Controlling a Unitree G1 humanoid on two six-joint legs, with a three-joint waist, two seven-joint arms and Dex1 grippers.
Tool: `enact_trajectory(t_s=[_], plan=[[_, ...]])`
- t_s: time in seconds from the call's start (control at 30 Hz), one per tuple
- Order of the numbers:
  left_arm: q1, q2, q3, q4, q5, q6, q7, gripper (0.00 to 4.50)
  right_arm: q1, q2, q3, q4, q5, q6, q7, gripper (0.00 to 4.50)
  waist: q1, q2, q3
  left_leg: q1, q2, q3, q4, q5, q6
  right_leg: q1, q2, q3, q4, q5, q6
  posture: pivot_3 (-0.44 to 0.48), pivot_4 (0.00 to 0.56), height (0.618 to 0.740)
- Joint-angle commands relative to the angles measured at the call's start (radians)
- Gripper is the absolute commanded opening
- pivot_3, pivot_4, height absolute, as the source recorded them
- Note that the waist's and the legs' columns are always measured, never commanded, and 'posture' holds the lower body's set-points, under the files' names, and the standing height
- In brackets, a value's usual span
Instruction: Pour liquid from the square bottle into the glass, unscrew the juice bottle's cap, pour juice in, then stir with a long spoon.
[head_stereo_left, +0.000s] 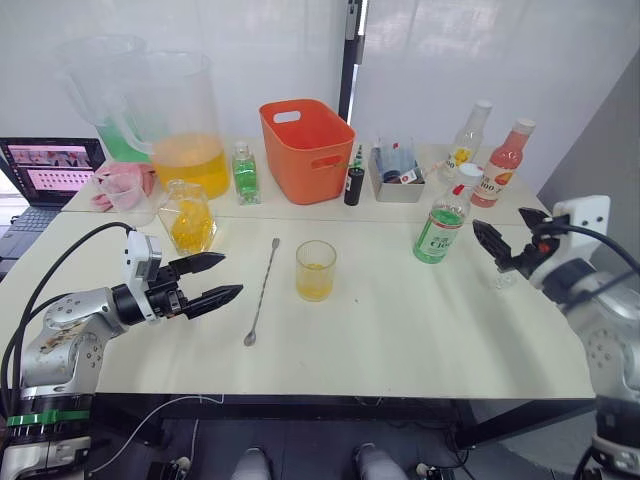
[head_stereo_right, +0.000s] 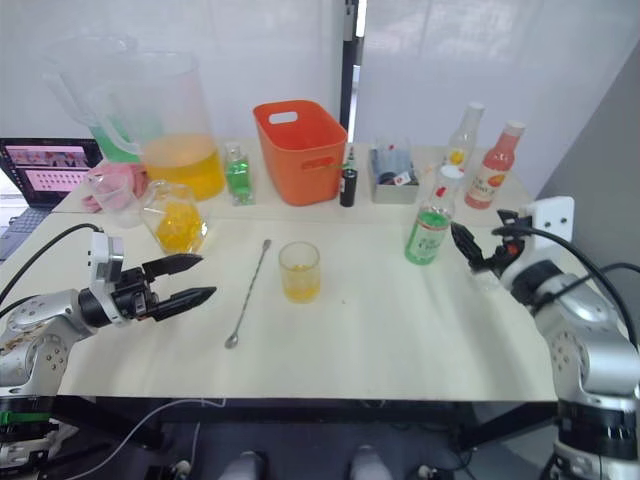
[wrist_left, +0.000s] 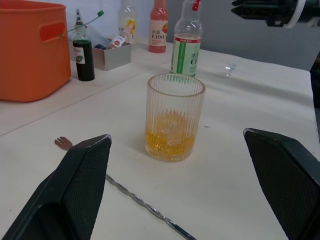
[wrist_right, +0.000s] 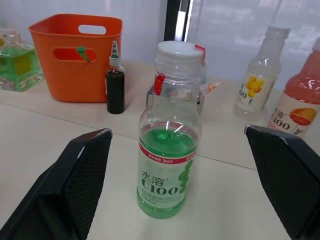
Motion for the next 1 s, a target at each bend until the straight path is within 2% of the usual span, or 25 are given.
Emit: enact_trajectory(t_s=[0.03,0.33,0.67,0.83,0.97,1.0], plan=[[0.034,0.005,0.055,-0.092,-0.049,0.024,0.043,4.47,-0.107,-0.006,0.043,0.127,-0.058,-0.055,0.038,4.50,-0.003,0.000,0.000,0.000,0.000,0.000,0.000,0.000,0.000,0.000,0.000,0.000,0.000,0.000,0.000,0.000,0.150,0.740],[0.122,-0.003,0.094,-0.192,-0.081,0.023,0.102,4.47,-0.347,0.059,0.099,0.445,-0.148,-0.176,0.065,4.50,-0.005,0.000,0.000,0.000,0.000,0.000,-0.001,0.000,0.000,-0.001,0.000,0.000,0.000,0.000,0.000,0.000,0.150,0.740],[0.161,-0.003,0.097,-0.211,-0.075,0.004,0.124,4.47,-0.560,0.098,0.123,0.836,-0.236,-0.337,0.105,4.50,-0.008,0.001,0.001,0.000,0.000,0.000,-0.003,0.000,0.000,-0.001,0.001,0.000,0.000,0.000,0.000,0.000,0.150,0.740],[0.166,-0.002,0.097,-0.211,-0.074,-0.001,0.131,4.50,-0.593,0.105,0.110,0.910,-0.239,-0.380,0.133,3.01,-0.012,0.001,0.001,0.000,0.000,0.000,-0.005,0.000,0.000,-0.002,0.001,0.000,0.000,0.000,0.000,0.000,0.150,0.740],[0.159,-0.004,0.088,-0.200,-0.070,-0.007,0.131,4.50,-0.584,0.097,0.098,0.886,-0.233,-0.386,0.142,1.67,-0.011,0.001,0.001,0.000,0.000,0.000,-0.005,0.000,0.000,-0.001,0.001,0.000,0.000,-0.001,0.000,0.000,0.150,0.740],[0.155,-0.004,0.083,-0.196,-0.068,-0.009,0.130,4.50,-0.579,0.096,0.098,0.875,-0.232,-0.385,0.147,1.46,-0.011,0.001,0.001,0.000,0.000,0.000,-0.005,0.000,0.000,-0.001,0.001,0.000,0.000,-0.001,0.000,0.000,0.150,0.740]])
